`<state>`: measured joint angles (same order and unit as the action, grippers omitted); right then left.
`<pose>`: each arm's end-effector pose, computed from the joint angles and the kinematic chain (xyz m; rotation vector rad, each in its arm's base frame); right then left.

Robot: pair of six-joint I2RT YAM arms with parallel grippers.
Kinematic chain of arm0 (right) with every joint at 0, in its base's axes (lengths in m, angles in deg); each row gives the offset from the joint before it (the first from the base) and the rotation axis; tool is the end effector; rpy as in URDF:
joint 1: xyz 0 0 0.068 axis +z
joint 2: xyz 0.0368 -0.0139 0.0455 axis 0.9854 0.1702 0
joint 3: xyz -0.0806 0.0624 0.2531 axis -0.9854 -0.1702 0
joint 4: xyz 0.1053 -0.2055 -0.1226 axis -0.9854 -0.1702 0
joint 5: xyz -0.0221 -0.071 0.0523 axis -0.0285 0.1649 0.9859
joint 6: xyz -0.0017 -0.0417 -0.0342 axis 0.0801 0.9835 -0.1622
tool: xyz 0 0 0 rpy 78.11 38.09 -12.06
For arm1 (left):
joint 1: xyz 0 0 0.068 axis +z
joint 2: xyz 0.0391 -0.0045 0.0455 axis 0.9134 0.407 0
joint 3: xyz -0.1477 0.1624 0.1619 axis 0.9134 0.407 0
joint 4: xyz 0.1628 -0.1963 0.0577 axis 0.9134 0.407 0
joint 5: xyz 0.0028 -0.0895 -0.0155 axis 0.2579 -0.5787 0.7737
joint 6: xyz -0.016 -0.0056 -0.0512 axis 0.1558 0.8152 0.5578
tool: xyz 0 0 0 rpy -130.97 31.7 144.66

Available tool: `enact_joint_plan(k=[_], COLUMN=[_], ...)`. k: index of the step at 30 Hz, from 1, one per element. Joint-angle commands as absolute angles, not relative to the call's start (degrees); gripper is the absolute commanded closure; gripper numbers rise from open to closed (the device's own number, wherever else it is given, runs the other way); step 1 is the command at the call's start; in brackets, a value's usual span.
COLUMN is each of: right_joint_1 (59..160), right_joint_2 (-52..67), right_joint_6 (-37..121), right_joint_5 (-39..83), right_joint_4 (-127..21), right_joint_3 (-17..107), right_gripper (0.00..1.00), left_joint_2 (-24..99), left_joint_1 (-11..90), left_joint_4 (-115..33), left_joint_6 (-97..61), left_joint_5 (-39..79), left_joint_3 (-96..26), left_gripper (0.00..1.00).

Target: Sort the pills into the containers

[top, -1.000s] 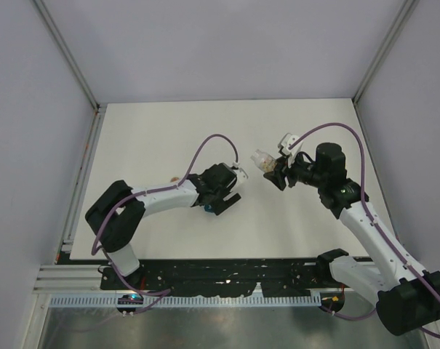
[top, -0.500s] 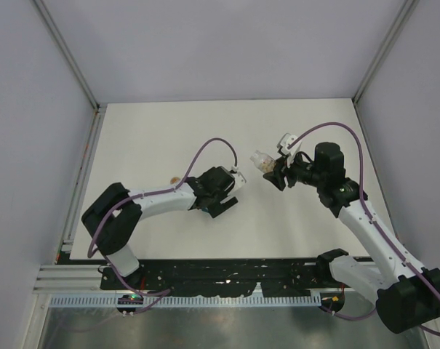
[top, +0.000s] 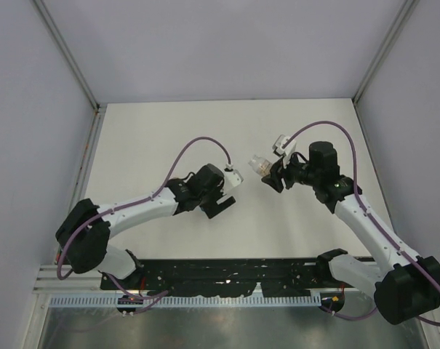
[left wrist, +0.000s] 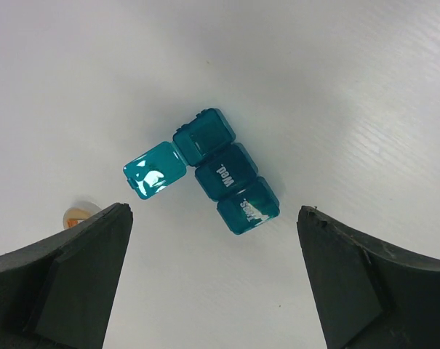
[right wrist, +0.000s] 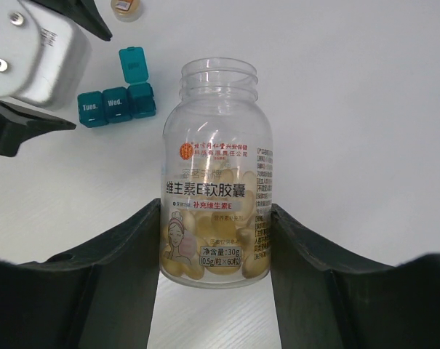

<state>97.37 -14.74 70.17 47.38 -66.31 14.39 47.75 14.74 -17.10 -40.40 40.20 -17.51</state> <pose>0.2112 0.0856 0.2913 -0.9875 1.7501 0.5448 0.1981 -0.2350 0.2166 1.1938 2.1501 -0.0476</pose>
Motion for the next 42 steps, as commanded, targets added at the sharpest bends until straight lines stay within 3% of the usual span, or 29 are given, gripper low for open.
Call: enact_joint_plan(k=[1,17,28,42], right_joint_1=[99.0,109.6,111.3,112.7], right_joint_2=[-13.3,1.1,14.6,23.3], right_joint_6=[71.6,77.1,89.0,97.2], right_joint_5=[47.7,44.3,46.8,48.5], right_joint_4=[-65.6,-68.9,-80.1,-84.6], right_joint_3=[16.0,23.2,35.3,40.8], right_gripper=[0.94,0.94,0.94,0.94], left_joint_2=[41.8,27.0,21.9,21.9], left_joint_1=[15.6,37.1,44.3,45.2], left_joint_4=[-16.1,-11.6,-12.1,-12.1], left_joint_6=[-42.0,-40.0,-39.5,-39.3], left_joint_5=[34.3,8.7,3.2,2.4], left_joint_3=[-16.1,-12.8,-11.5,-11.6], left_gripper=[0.0,0.0,0.0,0.0])
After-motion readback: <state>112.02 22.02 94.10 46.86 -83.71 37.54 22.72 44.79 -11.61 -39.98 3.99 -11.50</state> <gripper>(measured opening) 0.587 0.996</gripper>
